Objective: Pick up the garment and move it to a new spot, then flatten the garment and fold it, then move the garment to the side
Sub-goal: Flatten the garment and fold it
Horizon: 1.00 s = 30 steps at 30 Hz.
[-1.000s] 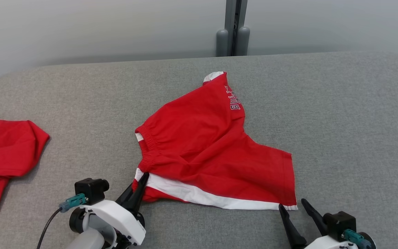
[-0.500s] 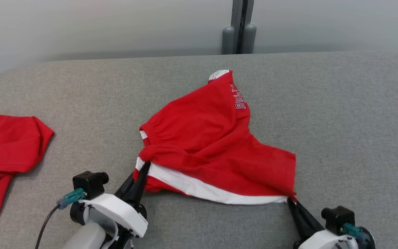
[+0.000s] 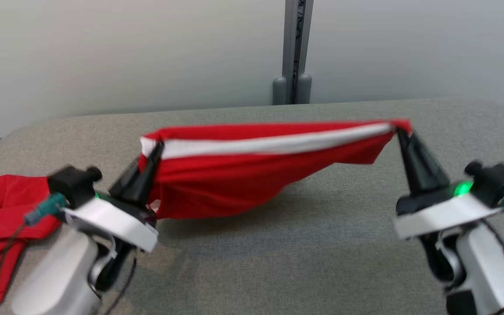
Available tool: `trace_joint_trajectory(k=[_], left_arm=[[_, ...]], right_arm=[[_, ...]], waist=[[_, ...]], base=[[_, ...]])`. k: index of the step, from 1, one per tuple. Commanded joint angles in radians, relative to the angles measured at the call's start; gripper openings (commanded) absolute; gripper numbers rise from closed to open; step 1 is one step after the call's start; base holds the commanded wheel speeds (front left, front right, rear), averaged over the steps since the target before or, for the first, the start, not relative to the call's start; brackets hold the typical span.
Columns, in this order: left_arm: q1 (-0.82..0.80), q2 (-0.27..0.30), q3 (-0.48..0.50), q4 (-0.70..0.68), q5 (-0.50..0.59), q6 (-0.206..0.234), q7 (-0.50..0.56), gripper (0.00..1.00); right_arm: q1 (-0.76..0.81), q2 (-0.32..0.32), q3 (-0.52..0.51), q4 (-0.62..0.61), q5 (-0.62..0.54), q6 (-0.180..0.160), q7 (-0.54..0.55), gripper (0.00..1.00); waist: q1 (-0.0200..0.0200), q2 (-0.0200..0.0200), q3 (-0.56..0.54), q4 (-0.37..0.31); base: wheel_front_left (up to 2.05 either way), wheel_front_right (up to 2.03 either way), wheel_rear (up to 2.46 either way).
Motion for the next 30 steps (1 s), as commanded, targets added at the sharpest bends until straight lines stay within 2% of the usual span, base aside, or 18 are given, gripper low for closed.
trace_joint_trajectory(k=[1, 8, 11, 13, 17, 23, 27, 30], left_arm=[[-0.043, 0.023, 0.001, -0.008, 0.0, -0.001, -0.002, 0.0], [-0.247, 0.114, -0.034, -0.016, -0.049, 0.0, 0.03, 0.0], [-0.324, 0.129, -0.039, -0.015, -0.085, 0.001, 0.064, 0.0], [-0.4, 0.133, -0.046, -0.002, -0.107, 0.001, 0.094, 0.0], [-0.501, 0.108, -0.046, 0.058, -0.116, 0.001, 0.111, 0.0], [-0.739, 0.073, -0.045, 0.181, -0.049, 0.001, 0.07, 0.0], [-0.874, 0.046, -0.023, 0.251, 0.012, 0.003, 0.012, 0.0], [-0.909, 0.014, -0.013, 0.29, 0.032, 0.002, 0.0, 0.0]], right_arm=[[-0.039, -0.016, -0.013, -0.02, 0.017, 0.0, 0.0, 0.0], [-0.239, -0.081, -0.06, -0.069, 0.052, -0.001, 0.0, 0.0], [-0.309, -0.105, -0.058, -0.055, 0.054, -0.001, 0.0, 0.0], [-0.386, -0.124, -0.051, -0.026, 0.054, -0.002, 0.0, 0.0], [-0.502, -0.143, -0.028, 0.026, 0.048, -0.002, 0.0, 0.0], [-0.76, -0.156, -0.048, 0.117, 0.009, -0.002, 0.0, 0.0], [-0.902, -0.153, -0.09, 0.136, -0.043, -0.004, 0.0, 0.0], [-0.941, -0.146, -0.089, 0.145, -0.072, -0.004, 0.0, 0.0]], waist=[[0.0, -0.0001, -0.011, -0.005], [0.0, -0.0001, -0.02, -0.004], [0.0, -0.0001, -0.001, -0.002], [0.0, -0.0001, 0.056, -0.001], [0.0, -0.0001, 0.183, 0.002], [0.0, -0.0001, 0.385, -0.004], [0.0, -0.0001, 0.457, -0.013], [0.0, -0.0001, 0.482, -0.019]], base=[[0.0, 0.0, 0.0], [0.0, 0.0, 0.0], [0.0, 0.0, 0.0], [0.0, 0.0, 0.0], [0.0, 0.0, 0.0], [0.0, 0.0, 0.0], [0.0, 0.0, 0.0], [0.0, 0.0, 0.0]])
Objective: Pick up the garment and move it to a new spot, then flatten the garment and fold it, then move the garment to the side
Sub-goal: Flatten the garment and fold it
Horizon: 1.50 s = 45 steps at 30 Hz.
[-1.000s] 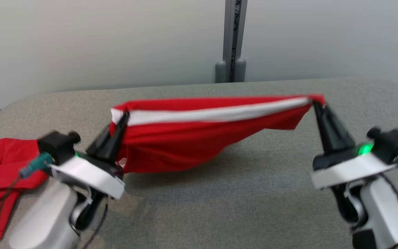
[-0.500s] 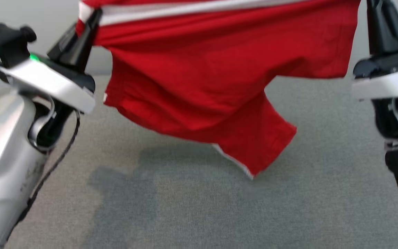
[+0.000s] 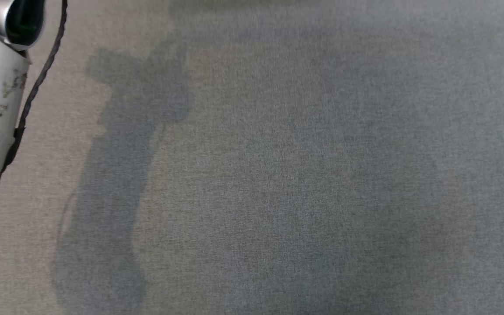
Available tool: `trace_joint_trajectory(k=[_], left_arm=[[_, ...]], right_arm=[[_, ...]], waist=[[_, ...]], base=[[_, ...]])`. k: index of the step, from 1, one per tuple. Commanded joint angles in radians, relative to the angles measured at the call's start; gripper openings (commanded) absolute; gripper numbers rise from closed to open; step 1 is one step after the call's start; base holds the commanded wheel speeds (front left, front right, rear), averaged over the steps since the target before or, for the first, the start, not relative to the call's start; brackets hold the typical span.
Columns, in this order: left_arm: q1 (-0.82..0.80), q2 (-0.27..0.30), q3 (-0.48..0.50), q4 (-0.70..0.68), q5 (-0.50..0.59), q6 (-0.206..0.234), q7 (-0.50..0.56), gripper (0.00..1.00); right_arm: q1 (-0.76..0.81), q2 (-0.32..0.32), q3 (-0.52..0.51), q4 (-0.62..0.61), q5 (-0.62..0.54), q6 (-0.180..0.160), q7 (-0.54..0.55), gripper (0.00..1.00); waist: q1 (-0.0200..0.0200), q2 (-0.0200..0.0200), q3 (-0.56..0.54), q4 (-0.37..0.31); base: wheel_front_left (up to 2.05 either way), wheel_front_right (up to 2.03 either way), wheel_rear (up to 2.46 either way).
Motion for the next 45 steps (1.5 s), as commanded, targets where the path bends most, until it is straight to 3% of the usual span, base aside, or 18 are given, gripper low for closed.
trace_joint_trajectory(k=[1, 8, 14, 20, 32, 39, 45], left_arm=[[0.012, -0.004, 0.009, 0.021, 0.003, 0.005, -0.004, 0.0], [0.194, -0.056, 0.033, -0.008, -0.005, 0.003, -0.004, 0.0], [0.483, -0.105, 0.111, -0.031, -0.009, 0.003, -0.005, 0.0], [0.739, -0.152, 0.161, -0.073, 0.017, 0.003, -0.004, 0.0], [1.1, -0.224, 0.246, -0.128, 0.032, 0.003, -0.004, 0.0], [1.289, -0.232, 0.22, -0.145, 0.067, 0.003, -0.004, 0.0], [1.4, -0.229, 0.207, -0.189, 0.069, 0.003, -0.004, 0.0]], right_arm=[[0.002, -0.004, -0.01, 0.008, -0.008, -0.008, -0.001, 0.0], [0.169, 0.022, 0.059, 0.008, 0.012, -0.007, 0.0, 0.0], [0.438, 0.034, 0.112, -0.01, 0.056, -0.005, 0.0, 0.0], [0.692, 0.066, 0.088, -0.022, 0.09, -0.005, 0.0, 0.0], [1.031, 0.126, 0.095, 0.012, 0.113, -0.005, 0.0, 0.0], [1.192, 0.122, 0.119, 0.046, 0.117, -0.005, 0.0, 0.0], [1.281, 0.105, 0.129, 0.029, 0.121, -0.005, 0.0, 0.0]], waist=[[0.0, 0.0, 0.06, -0.015], [0.0, 0.0, 0.073, -0.036], [0.0, 0.0, 0.049, -0.061], [0.0, 0.0, -0.012, -0.08], [0.0, 0.0, -0.246, -0.091], [0.0, 0.0, -0.405, -0.086], [0.0, 0.0, -0.46, -0.069]], base=[[0.0, 0.0, 0.0], [0.0, 0.0, 0.0], [0.0, 0.0, 0.0], [0.0, 0.0, 0.0], [0.0, 0.0, 0.0], [0.0, 0.0, 0.0], [0.0, 0.0, 0.0]])
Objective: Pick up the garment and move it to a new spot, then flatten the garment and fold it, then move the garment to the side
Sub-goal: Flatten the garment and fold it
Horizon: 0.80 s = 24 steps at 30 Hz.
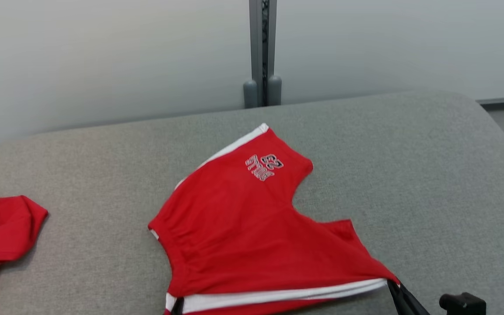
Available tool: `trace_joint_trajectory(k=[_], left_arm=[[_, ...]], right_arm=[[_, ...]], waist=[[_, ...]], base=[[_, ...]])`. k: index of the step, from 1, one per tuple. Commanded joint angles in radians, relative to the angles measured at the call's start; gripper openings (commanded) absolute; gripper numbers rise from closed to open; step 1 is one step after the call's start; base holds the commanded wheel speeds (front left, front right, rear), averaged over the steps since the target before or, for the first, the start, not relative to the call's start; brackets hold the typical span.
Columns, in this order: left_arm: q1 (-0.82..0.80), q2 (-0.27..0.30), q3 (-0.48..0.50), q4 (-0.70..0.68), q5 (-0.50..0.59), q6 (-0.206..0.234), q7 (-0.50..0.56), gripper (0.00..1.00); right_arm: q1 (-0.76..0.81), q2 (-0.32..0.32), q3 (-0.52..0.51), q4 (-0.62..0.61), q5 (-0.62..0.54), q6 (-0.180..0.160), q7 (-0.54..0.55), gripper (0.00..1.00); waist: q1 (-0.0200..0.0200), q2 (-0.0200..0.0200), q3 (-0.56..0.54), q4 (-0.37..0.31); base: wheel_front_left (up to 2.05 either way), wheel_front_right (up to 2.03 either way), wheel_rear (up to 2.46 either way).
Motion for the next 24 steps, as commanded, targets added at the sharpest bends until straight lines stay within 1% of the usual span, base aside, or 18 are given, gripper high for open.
trace_joint_trajectory(k=[1, 6, 10, 12, 15, 20, 22, 24], left_arm=[[0.037, 0.004, 0.012, -0.022, 0.004, 0.001, 0.0, 0.0], [0.063, 0.0, 0.029, -0.067, 0.02, 0.001, -0.001, 0.0], [0.02, -0.004, 0.03, -0.11, 0.015, 0.001, -0.001, 0.0], [-0.013, -0.01, 0.021, -0.125, 0.003, 0.001, -0.001, 0.0], [-0.086, -0.02, 0.0, -0.135, -0.014, 0.001, -0.001, 0.0], [-0.232, -0.033, -0.046, -0.12, -0.031, 0.001, 0.0, 0.0], [-0.292, -0.039, -0.052, -0.108, -0.045, 0.001, 0.0, 0.0], [-0.343, -0.043, -0.035, -0.093, -0.067, 0.001, 0.0, 0.0]], right_arm=[[0.03, -0.014, -0.011, -0.014, 0.008, 0.0, 0.0, 0.0], [0.033, -0.022, -0.035, -0.051, 0.016, 0.0, 0.0, 0.0], [-0.047, -0.041, -0.036, -0.072, 0.004, 0.0, 0.0, 0.0], [-0.105, -0.05, -0.041, -0.064, -0.001, 0.0, 0.0, 0.0], [-0.223, -0.057, -0.045, -0.038, -0.018, 0.0, 0.0, 0.0], [-0.434, -0.071, -0.033, 0.035, -0.033, 0.0, 0.0, 0.0], [-0.512, -0.079, -0.026, 0.074, -0.037, 0.0, 0.0, 0.0], [-0.585, -0.088, -0.008, 0.116, -0.044, 0.0, 0.0, 0.0]], waist=[[0.0, -0.0001, -0.038, 0.019], [0.0, -0.0001, -0.04, 0.046], [0.0, -0.0001, -0.013, 0.082], [0.0, -0.0001, 0.009, 0.103], [0.0, -0.0001, 0.068, 0.138], [0.0, -0.0001, 0.175, 0.188], [0.0, -0.0001, 0.219, 0.207], [0.0, -0.0001, 0.261, 0.224]], base=[[0.0, 0.0, 0.0], [0.0, 0.0, 0.0], [0.0, 0.0, 0.0], [0.0, 0.0, 0.0], [0.0, 0.0, 0.0], [0.0, 0.0, 0.0], [0.0, 0.0, 0.0], [0.0, 0.0, 0.0]])
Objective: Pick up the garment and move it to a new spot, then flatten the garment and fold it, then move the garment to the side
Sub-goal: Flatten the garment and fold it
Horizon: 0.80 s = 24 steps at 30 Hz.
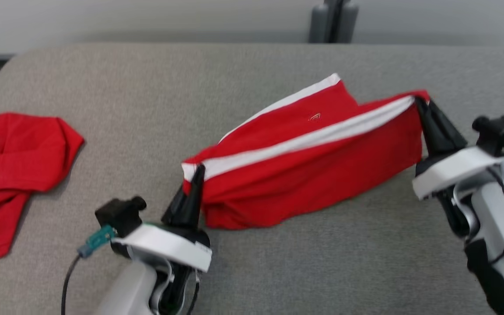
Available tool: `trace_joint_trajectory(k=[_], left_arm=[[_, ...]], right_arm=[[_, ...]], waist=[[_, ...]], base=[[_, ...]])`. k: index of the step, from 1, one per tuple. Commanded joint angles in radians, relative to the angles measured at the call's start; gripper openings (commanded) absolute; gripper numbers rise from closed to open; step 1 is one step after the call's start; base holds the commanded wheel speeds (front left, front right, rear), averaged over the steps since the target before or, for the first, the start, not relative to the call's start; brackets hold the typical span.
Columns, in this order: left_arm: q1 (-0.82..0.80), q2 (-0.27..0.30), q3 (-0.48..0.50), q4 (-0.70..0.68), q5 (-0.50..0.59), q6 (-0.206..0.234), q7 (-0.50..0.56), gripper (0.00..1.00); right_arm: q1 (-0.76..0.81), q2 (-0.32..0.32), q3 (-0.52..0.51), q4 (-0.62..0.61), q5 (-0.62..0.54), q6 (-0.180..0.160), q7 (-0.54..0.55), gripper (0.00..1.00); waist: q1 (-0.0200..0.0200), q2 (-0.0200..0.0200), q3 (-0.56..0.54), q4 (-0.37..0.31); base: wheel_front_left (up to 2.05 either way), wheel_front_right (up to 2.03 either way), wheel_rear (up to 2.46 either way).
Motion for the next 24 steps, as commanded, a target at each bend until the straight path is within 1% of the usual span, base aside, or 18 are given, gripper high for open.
trace_joint_trajectory(k=[1, 3, 4, 6, 10, 15, 16, 17, 18, 19, 20, 24], left_arm=[[-0.047, 0.004, 0.015, 0.009, -0.015, 0.001, 0.0, 0.0], [-0.094, -0.001, 0.02, 0.022, -0.022, 0.001, 0.0, 0.0], [-0.13, -0.001, 0.019, 0.021, -0.042, 0.001, 0.0, 0.0], [-0.161, -0.001, 0.005, 0.017, -0.065, 0.001, 0.0, 0.0], [-0.21, -0.001, -0.034, 0.014, -0.089, 0.001, 0.0, 0.0], [-0.247, -0.002, -0.053, 0.014, -0.105, 0.001, 0.0, 0.0], [-0.251, -0.002, -0.053, 0.015, -0.106, 0.001, 0.0, 0.04], [-0.253, -0.002, -0.052, 0.019, -0.105, 0.001, 0.0, 0.24], [-0.253, -0.002, -0.05, 0.022, -0.101, 0.001, 0.0, 0.46], [-0.254, -0.001, -0.043, 0.024, -0.097, 0.001, 0.0, 0.87], [-0.254, -0.001, -0.037, 0.026, -0.092, 0.001, 0.0, 1.0], [-0.24, -0.002, -0.004, 0.025, -0.068, 0.001, 0.0, 1.0]], right_arm=[[-0.053, -0.011, 0.006, 0.029, -0.008, 0.0, 0.0, 0.0], [-0.121, -0.019, 0.024, 0.074, -0.013, 0.0, 0.0, 0.0], [-0.181, -0.029, 0.033, 0.115, -0.018, 0.0, 0.0, 0.0], [-0.238, -0.035, 0.042, 0.149, -0.022, 0.0, 0.0, 0.0], [-0.323, -0.04, 0.074, 0.205, -0.029, 0.0, 0.0, 0.0], [-0.392, -0.03, 0.101, 0.251, -0.034, 0.0, 0.0, 0.0], [-0.4, -0.027, 0.103, 0.258, -0.036, 0.0, 0.0, 0.0], [-0.407, -0.024, 0.104, 0.264, -0.038, 0.0, 0.0, 0.0], [-0.412, -0.022, 0.104, 0.268, -0.038, 0.0, 0.0, 0.07], [-0.416, -0.019, 0.101, 0.27, -0.036, 0.0, 0.0, 0.42], [-0.421, -0.016, 0.091, 0.271, -0.033, 0.0, 0.0, 1.0], [-0.413, -0.008, 0.074, 0.265, -0.027, 0.0, 0.0, 1.0]], waist=[[0.0, 0.0, 0.098, 0.057], [0.0, 0.0, 0.137, 0.07], [0.0, 0.0, 0.173, 0.084], [0.0, 0.0, 0.206, 0.095], [0.0, 0.0, 0.256, 0.112], [0.0, 0.0, 0.296, 0.121], [0.0, 0.0, 0.3, 0.121], [0.0, 0.0, 0.303, 0.121], [0.0, 0.0, 0.304, 0.121], [0.0, 0.0, 0.304, 0.121], [0.0, 0.0, 0.304, 0.119], [0.0, 0.0, 0.298, 0.114]], base=[[0.0, 0.0, 0.0], [0.0, 0.0, 0.0], [0.0, 0.0, 0.0], [0.0, 0.0, 0.0], [0.0, 0.0, 0.0], [0.0, 0.0, 0.0], [0.0, 0.0, 0.0], [0.0, 0.0, 0.0], [0.0, 0.0, 0.0], [0.0, 0.0, 0.0], [0.0, 0.0, 0.0], [0.0, 0.0, 0.0]])
